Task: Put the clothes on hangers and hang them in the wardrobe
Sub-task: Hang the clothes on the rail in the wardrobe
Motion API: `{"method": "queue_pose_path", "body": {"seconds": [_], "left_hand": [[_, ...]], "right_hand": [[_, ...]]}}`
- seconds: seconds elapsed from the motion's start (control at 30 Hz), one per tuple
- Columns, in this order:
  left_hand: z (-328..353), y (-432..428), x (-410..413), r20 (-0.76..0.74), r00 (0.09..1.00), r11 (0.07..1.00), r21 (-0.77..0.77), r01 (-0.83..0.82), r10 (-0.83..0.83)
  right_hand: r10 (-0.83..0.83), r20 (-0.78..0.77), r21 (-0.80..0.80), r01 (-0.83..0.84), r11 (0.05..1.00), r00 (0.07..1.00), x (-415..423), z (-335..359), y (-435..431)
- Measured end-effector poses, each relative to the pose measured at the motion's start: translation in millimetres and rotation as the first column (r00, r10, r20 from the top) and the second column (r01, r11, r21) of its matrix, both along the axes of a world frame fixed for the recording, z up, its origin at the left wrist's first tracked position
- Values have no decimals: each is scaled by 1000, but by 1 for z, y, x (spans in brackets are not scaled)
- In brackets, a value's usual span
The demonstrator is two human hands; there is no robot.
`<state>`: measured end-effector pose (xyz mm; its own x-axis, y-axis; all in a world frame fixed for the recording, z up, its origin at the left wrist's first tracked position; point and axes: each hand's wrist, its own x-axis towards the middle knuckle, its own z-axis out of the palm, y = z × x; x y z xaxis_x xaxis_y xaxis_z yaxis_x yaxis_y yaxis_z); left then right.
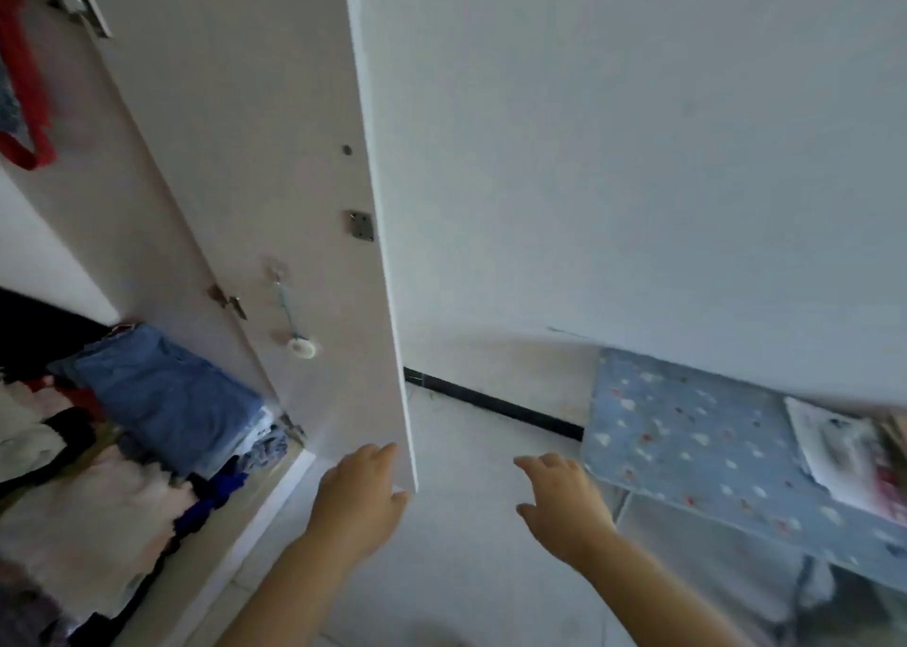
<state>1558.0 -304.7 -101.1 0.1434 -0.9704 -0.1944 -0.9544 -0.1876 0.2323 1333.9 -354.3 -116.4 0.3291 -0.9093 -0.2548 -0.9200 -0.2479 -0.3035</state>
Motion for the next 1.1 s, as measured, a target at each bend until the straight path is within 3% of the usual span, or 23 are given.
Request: {"method": "queue_pose_path", "body": {"seconds": [0.13, 0.27, 0.37, 0.53, 0.73, 0.87, 1.1], "left_hand": [[-16, 23, -77, -6, 965, 965, 3, 262, -262], [-28, 61, -175, -42, 859, 857, 63, 512, -510], [-27, 94, -255, -54, 727, 723, 78, 686, -684], [-15, 167, -395, -30, 427, 424, 74, 902, -904], [-8, 302, -557, -17, 79, 78, 75, 994, -997], [-3, 407, -647, -18, -143, -144, 43, 989, -990], [6, 544, -751, -38, -410, -411, 35, 911, -911]], "right_hand": [[-250, -48, 23, 252, 968, 967, -91, -10, 76], [-497, -65, 76, 501, 862, 865, -179, -15, 178], [-662, -80, 92, 666, 740, 746, -237, -14, 257], [-865, -100, 89, 870, 484, 491, -320, -7, 390], [-983, -112, 81, 987, 140, 149, -409, 2, 567], [-987, -156, 82, 996, -42, -29, -452, 5, 678], [-937, -83, 75, 936, -345, -339, -497, 1, 805]]}}
